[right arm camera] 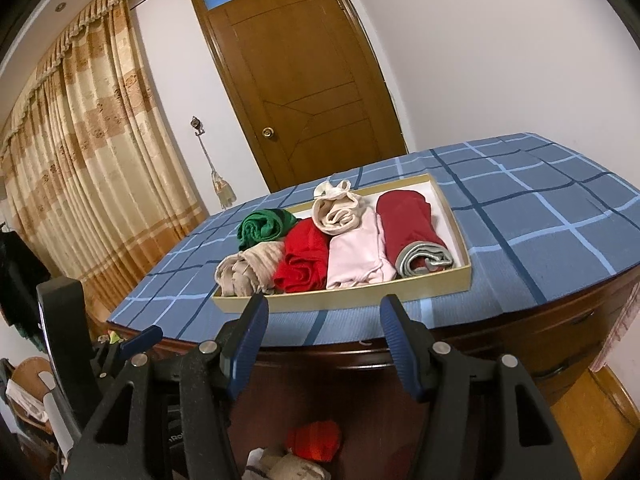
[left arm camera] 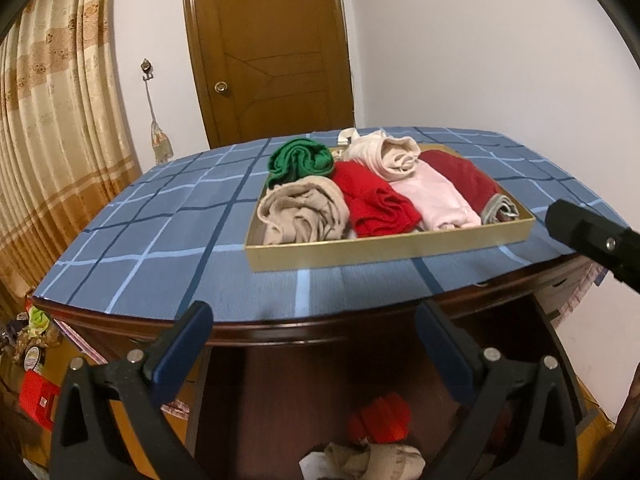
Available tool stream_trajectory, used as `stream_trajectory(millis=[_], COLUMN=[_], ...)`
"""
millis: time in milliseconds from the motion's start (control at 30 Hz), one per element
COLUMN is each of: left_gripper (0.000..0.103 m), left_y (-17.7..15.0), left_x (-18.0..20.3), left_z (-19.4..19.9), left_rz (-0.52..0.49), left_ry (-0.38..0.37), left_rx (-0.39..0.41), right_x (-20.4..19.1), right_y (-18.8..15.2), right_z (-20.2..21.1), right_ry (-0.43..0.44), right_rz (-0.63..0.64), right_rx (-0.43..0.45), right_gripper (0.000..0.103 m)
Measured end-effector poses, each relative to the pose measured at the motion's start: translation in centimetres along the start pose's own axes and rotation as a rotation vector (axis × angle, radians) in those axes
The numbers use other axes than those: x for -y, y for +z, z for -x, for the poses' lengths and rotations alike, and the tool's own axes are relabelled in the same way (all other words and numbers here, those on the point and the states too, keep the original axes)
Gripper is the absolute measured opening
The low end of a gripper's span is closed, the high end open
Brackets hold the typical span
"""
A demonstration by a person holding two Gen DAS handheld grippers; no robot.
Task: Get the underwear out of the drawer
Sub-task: 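Pull both tools back down toward the open drawer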
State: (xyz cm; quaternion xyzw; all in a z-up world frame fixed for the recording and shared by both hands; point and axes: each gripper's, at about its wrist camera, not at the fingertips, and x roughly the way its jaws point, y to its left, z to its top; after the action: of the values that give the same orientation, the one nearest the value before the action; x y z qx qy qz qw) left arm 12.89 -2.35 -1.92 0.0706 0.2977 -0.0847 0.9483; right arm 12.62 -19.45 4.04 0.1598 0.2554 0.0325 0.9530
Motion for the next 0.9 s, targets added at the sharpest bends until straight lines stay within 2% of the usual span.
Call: stream_trajectory(millis=[900], left_gripper=[0.103], left_y=[-3.5], left_x=[0.1], left_z=[1.3], left_rz=[-0.021], left_ry=[-0.016], left_rx=[-0.036], right_x=[0.6], right_y=[-4.4], right_z=[1.9], right_ry=[-0.009], right_rz=[0.033], right_rx=[-0.069], right_gripper=[0.061])
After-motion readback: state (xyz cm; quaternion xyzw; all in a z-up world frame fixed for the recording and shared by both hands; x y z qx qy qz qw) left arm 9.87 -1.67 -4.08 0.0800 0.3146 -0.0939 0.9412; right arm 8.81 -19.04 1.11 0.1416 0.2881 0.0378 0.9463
